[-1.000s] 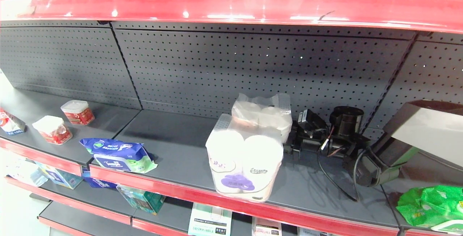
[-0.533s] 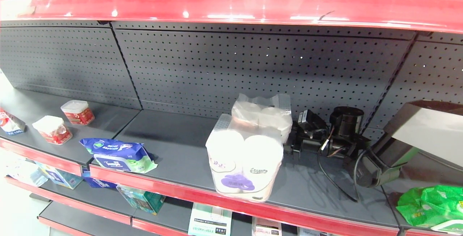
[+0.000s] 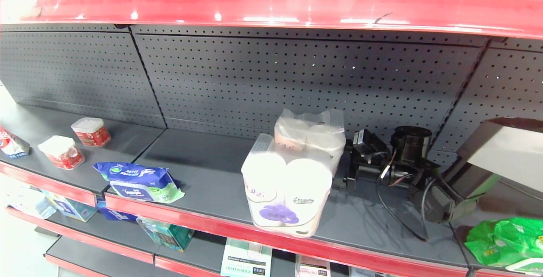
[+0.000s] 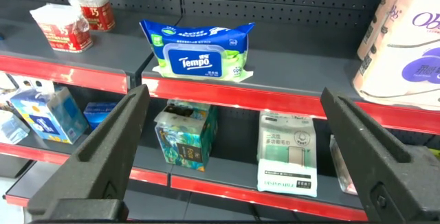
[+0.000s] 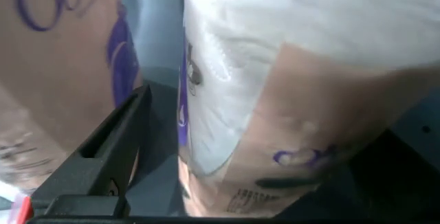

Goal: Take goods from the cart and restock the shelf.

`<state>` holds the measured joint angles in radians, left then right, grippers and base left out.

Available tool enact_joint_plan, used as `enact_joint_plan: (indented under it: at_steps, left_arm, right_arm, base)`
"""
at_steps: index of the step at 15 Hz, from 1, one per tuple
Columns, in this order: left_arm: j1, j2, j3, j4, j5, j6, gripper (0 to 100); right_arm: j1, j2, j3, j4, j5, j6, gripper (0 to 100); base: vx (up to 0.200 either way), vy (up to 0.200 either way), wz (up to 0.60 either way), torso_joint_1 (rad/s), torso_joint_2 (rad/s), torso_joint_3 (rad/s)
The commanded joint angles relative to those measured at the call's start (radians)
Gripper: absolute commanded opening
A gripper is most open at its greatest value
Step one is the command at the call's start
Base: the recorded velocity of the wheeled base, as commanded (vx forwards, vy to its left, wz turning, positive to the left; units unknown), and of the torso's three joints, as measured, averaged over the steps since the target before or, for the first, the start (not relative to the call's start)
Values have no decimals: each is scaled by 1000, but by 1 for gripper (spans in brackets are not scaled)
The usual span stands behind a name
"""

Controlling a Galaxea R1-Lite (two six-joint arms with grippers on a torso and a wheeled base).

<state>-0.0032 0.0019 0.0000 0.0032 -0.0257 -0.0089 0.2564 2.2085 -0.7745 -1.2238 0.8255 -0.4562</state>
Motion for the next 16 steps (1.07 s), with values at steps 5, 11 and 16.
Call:
enact_joint_plan:
  at_steps: [5, 11, 16]
  left_arm:
    - [0, 0, 0, 0, 0, 0, 100]
    - [0, 0, 0, 0, 0, 0, 100]
    - [0, 0, 0, 0, 0, 0, 100]
  right_arm:
    - [-45, -82, 87, 6, 1, 1, 100]
    - [-98, -159, 207, 10, 0, 10, 100]
    - [-157, -271, 305, 12, 0, 22, 100]
  base:
    - [0, 0, 0, 0, 0, 0]
    - [0, 0, 0, 0, 0, 0]
    - [0, 0, 0, 0, 0, 0]
